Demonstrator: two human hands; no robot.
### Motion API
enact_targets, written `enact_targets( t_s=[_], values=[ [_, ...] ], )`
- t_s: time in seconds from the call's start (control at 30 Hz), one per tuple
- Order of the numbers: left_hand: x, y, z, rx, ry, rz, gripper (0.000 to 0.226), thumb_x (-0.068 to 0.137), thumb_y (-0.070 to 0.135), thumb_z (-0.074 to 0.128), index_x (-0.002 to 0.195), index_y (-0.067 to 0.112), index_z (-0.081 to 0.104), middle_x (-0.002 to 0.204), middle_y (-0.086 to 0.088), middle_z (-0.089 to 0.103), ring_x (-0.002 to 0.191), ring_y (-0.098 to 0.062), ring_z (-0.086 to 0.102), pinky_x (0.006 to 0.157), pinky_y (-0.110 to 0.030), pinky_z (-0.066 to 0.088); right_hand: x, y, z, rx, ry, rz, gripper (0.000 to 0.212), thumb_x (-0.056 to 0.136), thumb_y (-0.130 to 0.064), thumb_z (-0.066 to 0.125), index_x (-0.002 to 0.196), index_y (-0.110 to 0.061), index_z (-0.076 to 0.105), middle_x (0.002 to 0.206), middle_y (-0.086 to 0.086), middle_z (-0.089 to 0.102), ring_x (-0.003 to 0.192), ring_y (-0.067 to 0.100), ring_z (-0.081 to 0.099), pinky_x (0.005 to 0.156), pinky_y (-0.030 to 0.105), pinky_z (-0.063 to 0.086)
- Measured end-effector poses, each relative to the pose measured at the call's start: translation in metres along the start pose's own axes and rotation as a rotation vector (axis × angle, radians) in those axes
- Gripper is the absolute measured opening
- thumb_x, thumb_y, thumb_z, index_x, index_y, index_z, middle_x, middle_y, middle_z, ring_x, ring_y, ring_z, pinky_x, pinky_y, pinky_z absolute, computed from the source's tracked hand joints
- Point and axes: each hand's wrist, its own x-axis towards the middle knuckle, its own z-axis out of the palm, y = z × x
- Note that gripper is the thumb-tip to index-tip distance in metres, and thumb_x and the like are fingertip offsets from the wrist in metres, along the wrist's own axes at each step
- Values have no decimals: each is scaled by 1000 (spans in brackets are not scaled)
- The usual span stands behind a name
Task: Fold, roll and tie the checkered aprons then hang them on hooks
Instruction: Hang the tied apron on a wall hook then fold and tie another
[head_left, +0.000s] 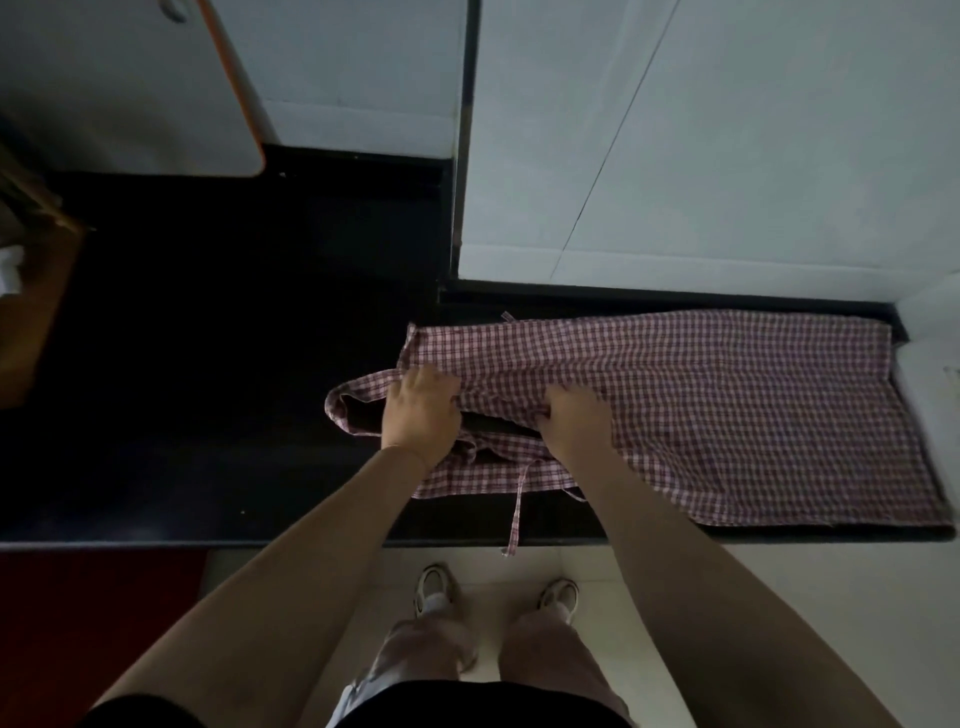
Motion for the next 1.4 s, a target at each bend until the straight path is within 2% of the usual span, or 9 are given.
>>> enact_targets(
  t_s=[0.27,0.37,0.47,0.53,0.73,1.0,1.13,1.27,1.4],
  values=[
    [8,12,23,230,-299,38,46,98,37,45,140,18,46,146,-4,39,134,-25,36,115,-42,28,2,3,-15,165,112,-21,12,82,-14,64,77,-14,53,73,-1,51,67,15,50,60,33,48],
    [13,17,18,41,-199,-85,30,97,30,45,113,14,64,122,-5,55,116,-24,50,100,-39,41,-4,5,-16,197,-55,-102,5,86,-12,61,82,-14,59,84,1,58,76,18,55,68,34,51],
    [11,31,16,-366,-170,-319,31,95,20,46,66,14,52,77,-4,56,72,-21,53,54,-27,38,-3,6,-15,216,-390,-113,18,94,-14,53,83,-11,67,85,5,67,72,21,62,71,39,56],
    [7,38,19,-345,-109,-268,31,95,15,48,64,16,49,74,-3,53,68,-20,50,51,-27,34,-3,9,-21,305,-304,-64,18,98,-16,50,89,-14,66,80,2,64,68,19,60,67,39,55],
    [10,61,39,-59,-119,175,33,97,8,49,127,12,61,127,-6,55,122,-26,48,102,-38,39,-10,55,-22,230,32,211,10,93,-11,56,101,-15,60,102,4,61,91,20,59,81,36,54],
    [28,67,58,80,-318,149,51,100,16,47,150,19,35,162,-9,17,151,-29,8,121,-42,14,-14,115,10,100,-361,311,88,85,-69,54,153,-37,8,165,3,0,150,40,3,119,61,16],
    [48,66,51,117,-416,93,59,98,15,49,153,21,27,165,-8,7,152,-28,1,123,-43,12,-14,119,3,205,-308,309,85,90,-68,49,156,-34,8,166,1,-1,151,38,-3,120,56,12],
    [27,83,44,14,-94,74,24,93,26,54,111,12,59,120,-8,53,115,-28,49,99,-41,43,-26,109,-4,185,-11,262,54,92,-43,58,138,-18,42,142,11,40,133,32,40,107,48,39],
    [-7,108,55,137,-396,79,45,89,60,53,102,18,59,106,1,57,103,-23,53,95,-41,43,-38,91,-4,199,14,242,21,91,-30,56,107,-18,51,111,3,49,108,23,50,93,39,43]
  ],
)
